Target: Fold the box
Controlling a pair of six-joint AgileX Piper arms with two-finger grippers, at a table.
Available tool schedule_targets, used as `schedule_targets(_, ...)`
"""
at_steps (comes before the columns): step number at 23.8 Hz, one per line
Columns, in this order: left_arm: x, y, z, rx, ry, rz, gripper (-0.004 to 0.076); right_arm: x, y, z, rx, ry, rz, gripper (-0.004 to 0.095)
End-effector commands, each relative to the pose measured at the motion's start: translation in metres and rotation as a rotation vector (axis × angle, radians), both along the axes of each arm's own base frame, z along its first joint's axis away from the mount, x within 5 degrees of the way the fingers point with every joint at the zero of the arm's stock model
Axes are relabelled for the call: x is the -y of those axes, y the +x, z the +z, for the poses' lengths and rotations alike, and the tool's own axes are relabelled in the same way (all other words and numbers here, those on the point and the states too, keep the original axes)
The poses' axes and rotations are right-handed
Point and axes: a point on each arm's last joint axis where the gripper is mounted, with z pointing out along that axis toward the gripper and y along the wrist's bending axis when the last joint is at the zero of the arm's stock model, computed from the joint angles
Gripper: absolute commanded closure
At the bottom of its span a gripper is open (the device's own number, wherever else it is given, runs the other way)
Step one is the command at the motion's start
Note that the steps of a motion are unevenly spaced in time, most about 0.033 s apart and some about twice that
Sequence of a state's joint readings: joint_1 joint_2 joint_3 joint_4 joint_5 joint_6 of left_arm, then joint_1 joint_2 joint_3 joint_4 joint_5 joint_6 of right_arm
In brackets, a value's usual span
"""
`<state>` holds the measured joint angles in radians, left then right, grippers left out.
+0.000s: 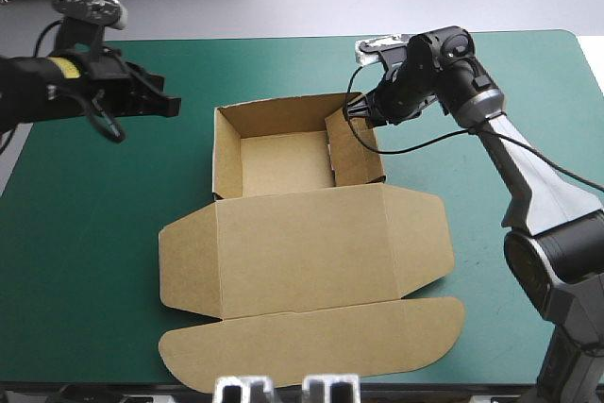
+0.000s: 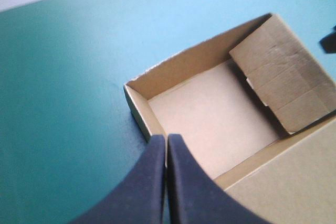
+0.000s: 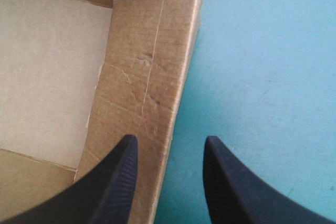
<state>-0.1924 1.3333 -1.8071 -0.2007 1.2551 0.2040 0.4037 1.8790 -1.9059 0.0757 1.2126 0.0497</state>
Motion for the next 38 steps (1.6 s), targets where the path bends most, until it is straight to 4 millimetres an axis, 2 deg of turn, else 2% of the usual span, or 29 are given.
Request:
schedule_targets(1,-0.01,-0.061,0.027,0.114,-0.011,-0.03,0.0733,-0.001,0.003,0.011,0.045,0.07,0.034,0.053)
schedule_targets(6,-0.021,-0.115,0.019,0.153,-0.013,-0.033,0.0733,-0.006,0.016,-0.017,-0.024,0.043,0.033,0.0531)
schedule_targets(7,-0.023,-0.124,0.012,0.147,-0.01,-0.032,0.0733,-0.007,0.017,-0.021,-0.034,0.039,0.033,0.0545)
schedule_targets(8,-0.026,-0.141,0.002,0.146,-0.008,-0.031,0.0733,-0.008,0.019,-0.026,-0.052,0.031,0.034,0.0645)
schedule_targets(9,-0.029,-0.152,-0.004,0.152,-0.008,-0.03,0.0733,-0.008,0.019,-0.026,-0.056,0.03,0.035,0.0738)
schedule_targets(10,-0.032,-0.165,-0.019,0.137,-0.003,-0.019,0.0733,-0.007,0.018,-0.024,-0.055,0.027,0.035,0.0932)
schedule_targets(13,-0.04,-0.189,-0.051,0.114,0.023,0.009,0.0733,0.0,0.01,-0.01,-0.032,-0.018,0.034,0.092)
schedule_targets(15,-0.046,-0.206,-0.081,0.091,0.035,0.04,0.0733,0.018,0.007,0.007,0.038,-0.097,-0.004,0.0925)
schedule_targets(17,-0.052,-0.22,-0.123,0.053,0.07,0.068,0.0733,0.057,0.004,0.032,0.099,-0.097,-0.095,0.0925)
schedule_targets(18,-0.054,-0.224,-0.133,0.047,0.075,0.075,0.0733,0.074,0.004,0.038,0.11,-0.096,-0.137,0.0925)
schedule_targets(19,-0.056,-0.232,-0.148,0.048,0.075,0.075,0.0733,0.104,0.002,0.046,0.128,-0.103,-0.205,0.0925)
schedule_targets(20,-0.056,-0.235,-0.156,0.047,0.074,0.074,0.0733,0.123,0.0,0.05,0.137,-0.115,-0.245,0.0925)
schedule_targets(21,-0.057,-0.24,-0.168,0.048,0.074,0.074,0.0733,0.157,-0.002,0.055,0.143,-0.132,-0.319,0.0925)
schedule_targets(25,-0.059,-0.248,-0.187,0.055,0.06,0.083,0.0733,0.266,-0.016,0.056,0.132,-0.082,-0.612,0.0925)
schedule_targets(26,-0.059,-0.248,-0.187,0.053,0.061,0.083,0.0733,0.281,-0.019,0.055,0.13,-0.067,-0.647,0.0925)
schedule_targets(30,-0.059,-0.248,-0.187,0.06,0.062,0.086,0.0733,0.314,-0.019,0.044,0.132,-0.049,-0.681,0.0924)
schedule_targets(33,-0.059,-0.248,-0.187,0.062,0.061,0.086,0.0733,0.321,-0.012,0.03,0.104,-0.097,-0.625,0.0904)
schedule_targets(35,-0.059,-0.248,-0.187,0.062,0.061,0.086,0.0733,0.323,-0.006,0.018,0.061,-0.099,-0.607,0.0825)
schedule_targets(38,-0.059,-0.247,-0.19,0.049,0.064,0.085,0.0733,0.325,0.001,0.001,-0.006,-0.095,-0.595,0.0654)
